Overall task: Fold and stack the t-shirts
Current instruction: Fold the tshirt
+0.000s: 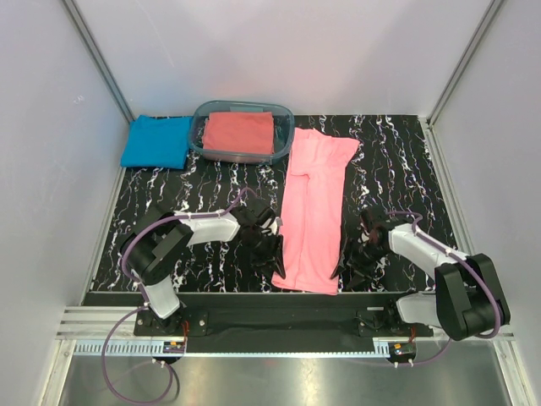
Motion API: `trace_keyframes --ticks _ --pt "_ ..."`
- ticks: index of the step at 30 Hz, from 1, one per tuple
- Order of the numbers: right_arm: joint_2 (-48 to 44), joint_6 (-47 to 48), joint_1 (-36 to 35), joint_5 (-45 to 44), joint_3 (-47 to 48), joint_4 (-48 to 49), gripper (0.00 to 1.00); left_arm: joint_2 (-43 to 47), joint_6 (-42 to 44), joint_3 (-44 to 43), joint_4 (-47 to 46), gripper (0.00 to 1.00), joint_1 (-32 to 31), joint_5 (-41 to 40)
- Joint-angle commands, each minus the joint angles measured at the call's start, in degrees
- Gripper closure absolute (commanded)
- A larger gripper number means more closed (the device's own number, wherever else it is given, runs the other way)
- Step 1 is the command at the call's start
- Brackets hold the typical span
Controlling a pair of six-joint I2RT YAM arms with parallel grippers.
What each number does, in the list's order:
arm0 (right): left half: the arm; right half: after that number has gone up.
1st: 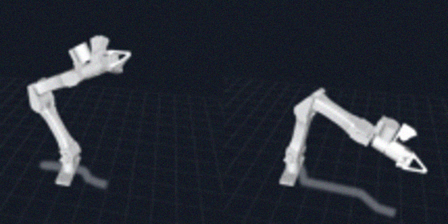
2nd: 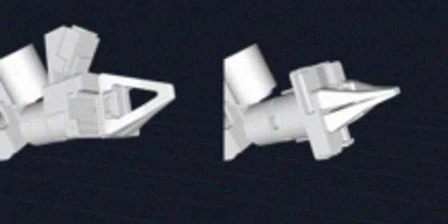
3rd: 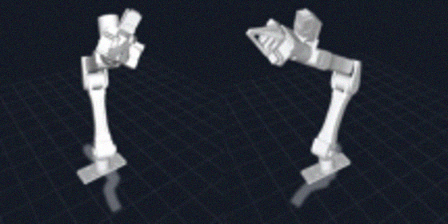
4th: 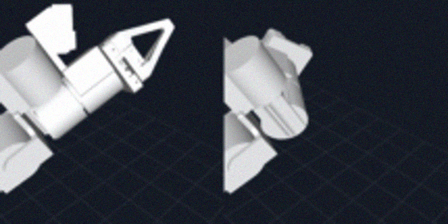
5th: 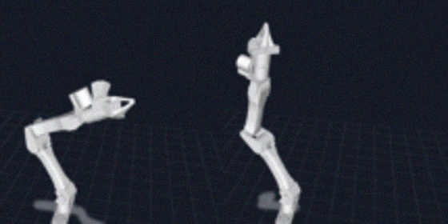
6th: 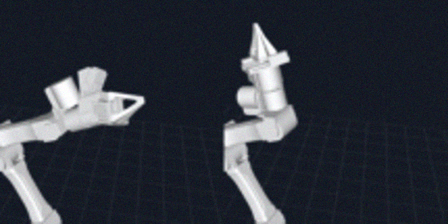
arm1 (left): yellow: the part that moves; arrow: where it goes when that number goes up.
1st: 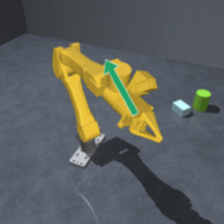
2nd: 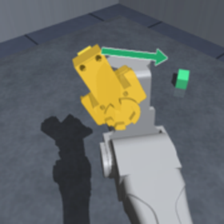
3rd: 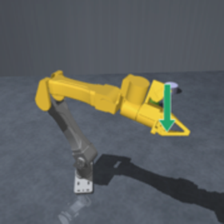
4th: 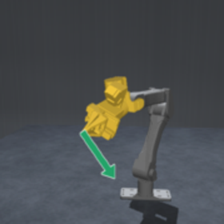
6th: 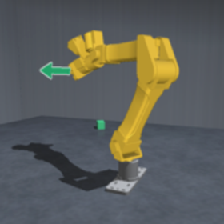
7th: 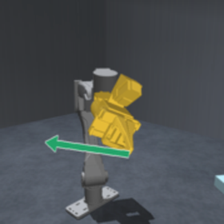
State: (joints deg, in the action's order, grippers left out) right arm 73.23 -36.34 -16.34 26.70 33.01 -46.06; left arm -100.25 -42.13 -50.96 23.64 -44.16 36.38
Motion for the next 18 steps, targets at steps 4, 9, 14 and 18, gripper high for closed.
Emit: trace_keyframes --ticks 4,9,14,18 --pt "3.1 -0.4 -2.6 1.2 -0.6 3.8 0.41 0.3 -1.0 1.7 -3.0 0.59 0.2 0.8" --pt "4.9 -0.7 -3.4 0.3 -1.7 5.6 0.42 0.3 -1.9 3.1 -4.6 0.59 0.0 1.5" --pt "6.1 -0.9 -4.1 -0.4 -1.6 7.0 0.45 0.1 -2.2 3.9 -5.4 0.60 -0.4 1.5" --pt "6.3 -1.5 -4.2 0.4 -1.2 8.4 0.60 0.2 -2.3 4.2 -5.6 0.68 -0.8 0.8"
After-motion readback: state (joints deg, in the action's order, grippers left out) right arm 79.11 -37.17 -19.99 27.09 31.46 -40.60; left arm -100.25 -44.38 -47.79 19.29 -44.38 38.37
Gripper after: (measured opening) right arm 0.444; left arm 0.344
